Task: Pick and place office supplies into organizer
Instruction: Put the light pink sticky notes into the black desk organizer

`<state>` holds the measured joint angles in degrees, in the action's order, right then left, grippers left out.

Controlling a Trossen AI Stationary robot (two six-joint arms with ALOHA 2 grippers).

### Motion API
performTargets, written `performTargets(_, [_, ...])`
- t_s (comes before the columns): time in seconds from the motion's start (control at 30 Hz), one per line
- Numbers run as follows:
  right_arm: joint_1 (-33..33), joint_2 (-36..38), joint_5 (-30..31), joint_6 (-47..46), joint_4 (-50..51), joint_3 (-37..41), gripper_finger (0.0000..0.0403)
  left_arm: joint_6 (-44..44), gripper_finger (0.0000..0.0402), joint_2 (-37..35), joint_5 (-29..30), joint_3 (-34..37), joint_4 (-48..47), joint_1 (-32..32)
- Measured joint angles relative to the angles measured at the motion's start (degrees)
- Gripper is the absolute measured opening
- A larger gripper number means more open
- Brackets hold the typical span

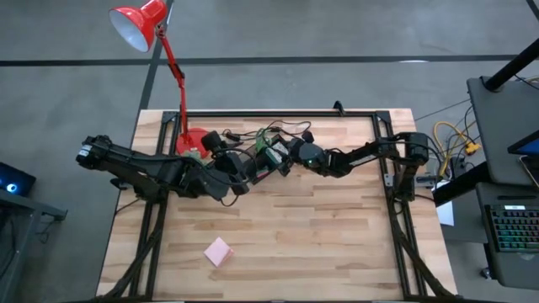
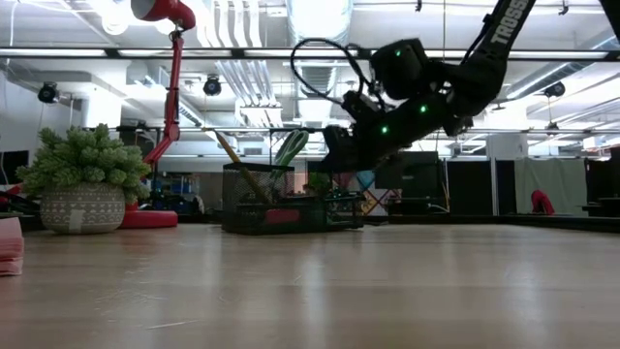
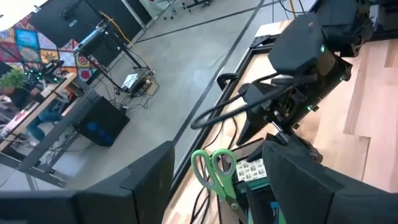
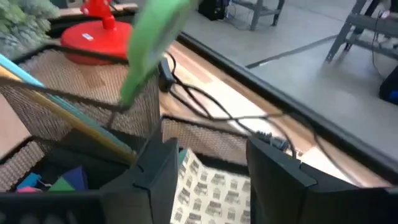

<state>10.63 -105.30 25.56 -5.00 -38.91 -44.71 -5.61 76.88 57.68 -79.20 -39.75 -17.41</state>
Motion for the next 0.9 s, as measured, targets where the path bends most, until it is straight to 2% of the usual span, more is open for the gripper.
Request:
performTargets(0.17, [-1.15,5.82,0.0,4.49,3.97,0.09,0.0174,-0.93,0.0231,0.0,-3.61,0.02,-0.28,-0.38])
performTargets(0.37, [-3.67,18.8,0.0,8.7,14.63,0.11,0.0158,-12.13,0.0231,0.56,-20.39,0.02,-0.09,-0.81])
performTargets(0.43, [-4.72,23.72,0.0,9.83,18.37,0.13,0.0152,-15.86,0.0231,1.37,-24.2,0.07,-0.25,-1.72])
performTargets(0.67, [-7.72,38.72,0.0,12.58,27.93,1.02,0.0138,-29.83,0.0231,8.26,-30.43,0.07,-0.24,-5.88])
performTargets(0.8, [-8.0,43.77,0.0,12.64,31.75,1.69,0.0133,-37.45,0.0231,13.49,-34.15,0.07,-1.33,-8.38])
performTargets(0.9, [-8.0,45.62,0.0,12.63,32.19,3.02,0.0132,-46.05,0.0231,16.72,-37.5,0.07,-5.61,-9.64])
